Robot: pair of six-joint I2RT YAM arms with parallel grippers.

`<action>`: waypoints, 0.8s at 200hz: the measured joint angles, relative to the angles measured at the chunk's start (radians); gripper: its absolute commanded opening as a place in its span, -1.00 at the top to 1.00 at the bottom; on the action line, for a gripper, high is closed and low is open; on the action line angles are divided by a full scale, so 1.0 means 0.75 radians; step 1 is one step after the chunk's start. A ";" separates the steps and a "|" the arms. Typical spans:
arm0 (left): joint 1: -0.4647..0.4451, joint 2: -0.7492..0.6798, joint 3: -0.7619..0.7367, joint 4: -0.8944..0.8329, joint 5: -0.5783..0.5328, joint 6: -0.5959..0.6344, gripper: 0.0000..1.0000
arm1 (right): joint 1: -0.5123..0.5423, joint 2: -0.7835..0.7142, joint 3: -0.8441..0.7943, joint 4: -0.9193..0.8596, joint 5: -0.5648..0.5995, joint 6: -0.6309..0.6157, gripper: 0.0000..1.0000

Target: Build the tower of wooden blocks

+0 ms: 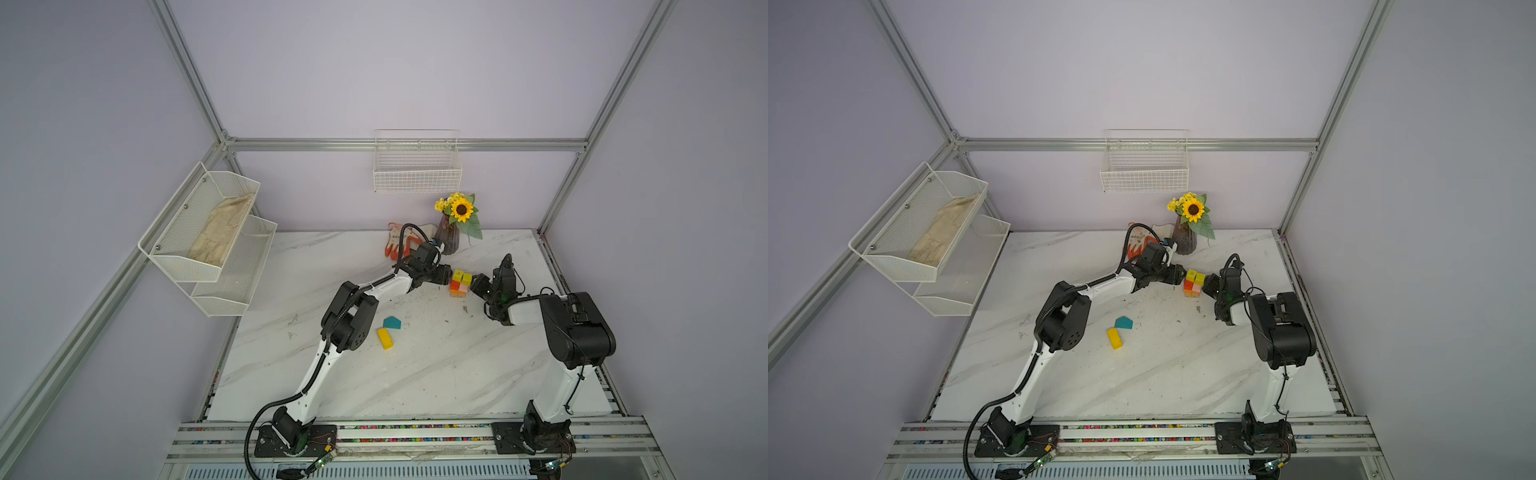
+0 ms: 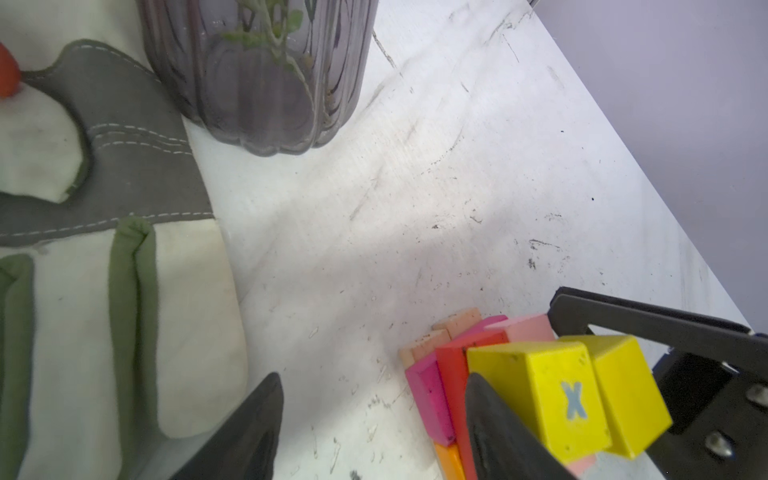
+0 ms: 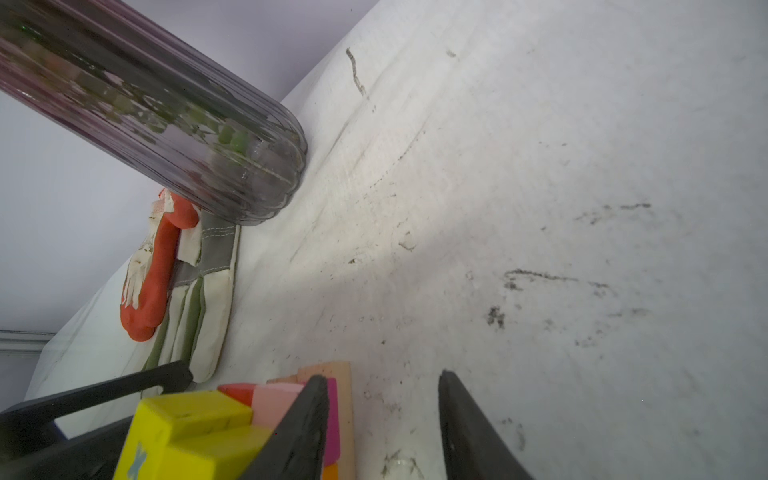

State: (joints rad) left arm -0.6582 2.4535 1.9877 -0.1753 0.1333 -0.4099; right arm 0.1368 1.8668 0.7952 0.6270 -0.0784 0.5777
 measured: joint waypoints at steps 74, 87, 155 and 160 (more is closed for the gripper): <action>-0.007 -0.071 -0.092 0.020 -0.010 -0.003 -0.33 | 0.004 0.040 0.067 -0.033 -0.021 -0.009 0.08; -0.007 -0.071 -0.098 0.018 -0.010 -0.003 -0.33 | 0.004 0.051 0.075 -0.041 -0.022 -0.010 0.09; -0.007 -0.076 -0.129 0.033 -0.022 -0.002 -0.32 | 0.005 0.077 0.107 -0.062 -0.021 -0.017 0.08; -0.007 -0.078 -0.135 0.033 -0.024 -0.002 -0.32 | 0.005 0.077 0.109 -0.064 -0.020 -0.019 0.09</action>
State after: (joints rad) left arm -0.6636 2.3951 1.8862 -0.1505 0.1154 -0.4110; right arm 0.1402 1.9244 0.8772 0.5793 -0.0937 0.5636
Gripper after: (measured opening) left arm 0.660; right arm 0.457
